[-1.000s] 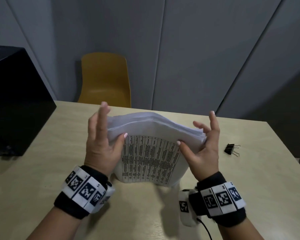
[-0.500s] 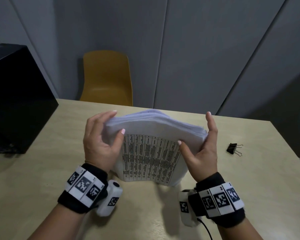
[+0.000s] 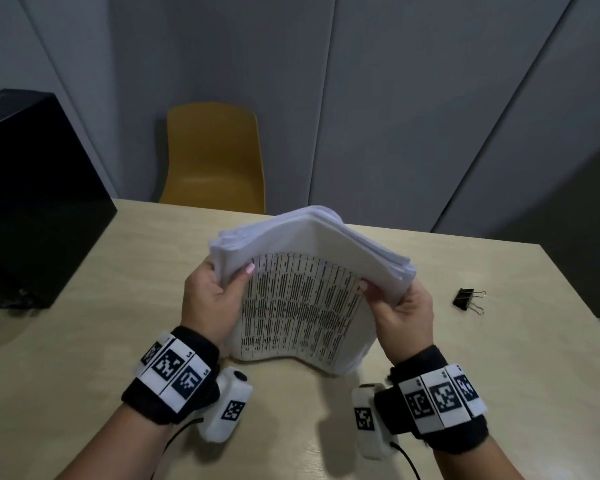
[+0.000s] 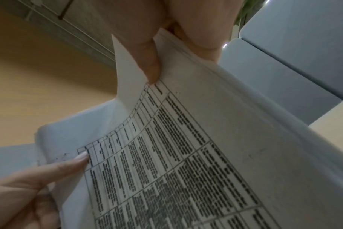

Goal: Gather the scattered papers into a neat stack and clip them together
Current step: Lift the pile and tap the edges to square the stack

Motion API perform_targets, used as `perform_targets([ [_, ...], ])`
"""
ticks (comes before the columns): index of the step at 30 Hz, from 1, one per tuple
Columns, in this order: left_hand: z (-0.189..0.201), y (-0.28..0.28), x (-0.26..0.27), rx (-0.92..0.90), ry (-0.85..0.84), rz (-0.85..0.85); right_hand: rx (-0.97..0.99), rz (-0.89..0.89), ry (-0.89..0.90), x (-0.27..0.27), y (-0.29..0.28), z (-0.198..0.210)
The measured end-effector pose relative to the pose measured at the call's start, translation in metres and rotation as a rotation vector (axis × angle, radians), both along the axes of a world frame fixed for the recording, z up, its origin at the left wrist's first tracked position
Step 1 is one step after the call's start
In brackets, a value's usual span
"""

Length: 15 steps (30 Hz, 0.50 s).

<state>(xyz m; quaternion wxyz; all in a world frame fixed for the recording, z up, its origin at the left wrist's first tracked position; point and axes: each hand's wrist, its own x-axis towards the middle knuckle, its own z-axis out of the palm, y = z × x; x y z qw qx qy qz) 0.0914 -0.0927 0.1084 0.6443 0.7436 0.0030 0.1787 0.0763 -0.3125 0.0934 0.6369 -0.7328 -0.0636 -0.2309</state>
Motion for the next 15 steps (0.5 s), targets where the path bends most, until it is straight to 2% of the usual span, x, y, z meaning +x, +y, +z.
perform_targets([
  [4,0.01,0.002,-0.004,0.056,-0.099,-0.035,-0.004,-0.036,-0.061,0.0,-0.002,0.006],
  [8,0.007,0.006,-0.003,0.08,-0.074,-0.066,0.026,0.005,0.046,0.001,0.003,0.002],
  [11,0.013,0.003,-0.002,0.134,-0.098,-0.049,0.035,-0.04,0.007,0.0,0.008,0.006],
  [15,0.014,0.009,-0.002,0.101,-0.118,-0.05,0.019,-0.05,-0.01,-0.005,0.003,0.007],
])
